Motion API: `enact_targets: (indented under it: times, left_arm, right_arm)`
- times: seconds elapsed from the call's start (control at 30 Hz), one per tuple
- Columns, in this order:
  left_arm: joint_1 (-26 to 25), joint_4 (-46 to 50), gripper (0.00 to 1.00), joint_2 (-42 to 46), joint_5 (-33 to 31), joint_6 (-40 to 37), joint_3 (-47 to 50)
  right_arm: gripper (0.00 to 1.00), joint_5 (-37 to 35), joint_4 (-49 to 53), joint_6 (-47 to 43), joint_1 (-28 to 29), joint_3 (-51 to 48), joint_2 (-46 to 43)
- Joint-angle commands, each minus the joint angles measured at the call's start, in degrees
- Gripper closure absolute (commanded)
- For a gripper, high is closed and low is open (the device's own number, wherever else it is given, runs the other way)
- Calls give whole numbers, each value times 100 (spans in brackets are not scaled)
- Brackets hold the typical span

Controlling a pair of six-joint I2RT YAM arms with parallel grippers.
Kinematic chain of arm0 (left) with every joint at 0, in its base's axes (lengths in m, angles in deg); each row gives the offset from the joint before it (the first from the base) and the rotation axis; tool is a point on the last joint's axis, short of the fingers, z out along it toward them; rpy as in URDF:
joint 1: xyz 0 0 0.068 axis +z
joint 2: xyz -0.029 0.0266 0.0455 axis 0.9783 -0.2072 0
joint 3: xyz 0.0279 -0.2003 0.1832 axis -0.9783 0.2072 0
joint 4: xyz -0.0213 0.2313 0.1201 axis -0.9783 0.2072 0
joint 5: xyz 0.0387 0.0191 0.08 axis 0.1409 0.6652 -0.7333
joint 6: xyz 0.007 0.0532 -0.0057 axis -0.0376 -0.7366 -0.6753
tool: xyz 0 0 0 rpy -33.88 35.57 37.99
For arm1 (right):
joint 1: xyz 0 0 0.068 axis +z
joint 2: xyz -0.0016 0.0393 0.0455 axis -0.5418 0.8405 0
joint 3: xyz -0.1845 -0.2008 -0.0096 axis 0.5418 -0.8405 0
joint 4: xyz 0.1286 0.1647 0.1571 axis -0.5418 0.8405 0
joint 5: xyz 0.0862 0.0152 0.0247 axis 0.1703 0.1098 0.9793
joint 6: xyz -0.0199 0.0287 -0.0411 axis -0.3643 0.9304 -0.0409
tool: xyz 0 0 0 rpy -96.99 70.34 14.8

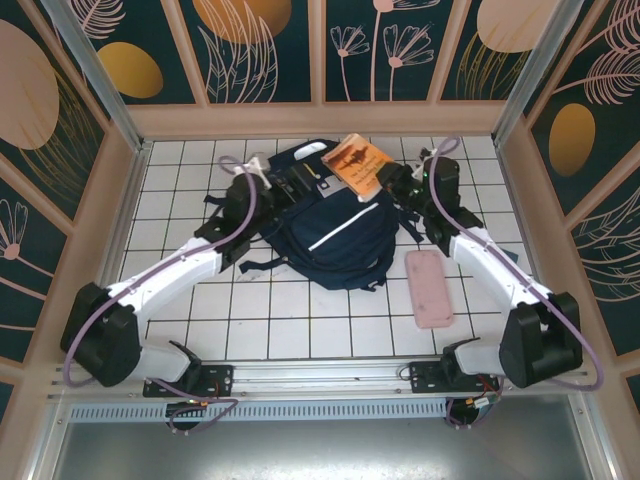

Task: Pack the student bag

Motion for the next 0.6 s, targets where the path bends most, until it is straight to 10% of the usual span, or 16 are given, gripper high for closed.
enact_targets:
  times: [0.0,0.57]
  left_arm:
    - [-449,783,12,-450,-145,-805,-484]
    - [-1787,3588,1,-3020,-951,-3369,-3112]
  right_arm:
    - [83,-819,713,-750,-120,-149,-530]
    - [83,-971,1311,-941,-1256,-667,-1318]
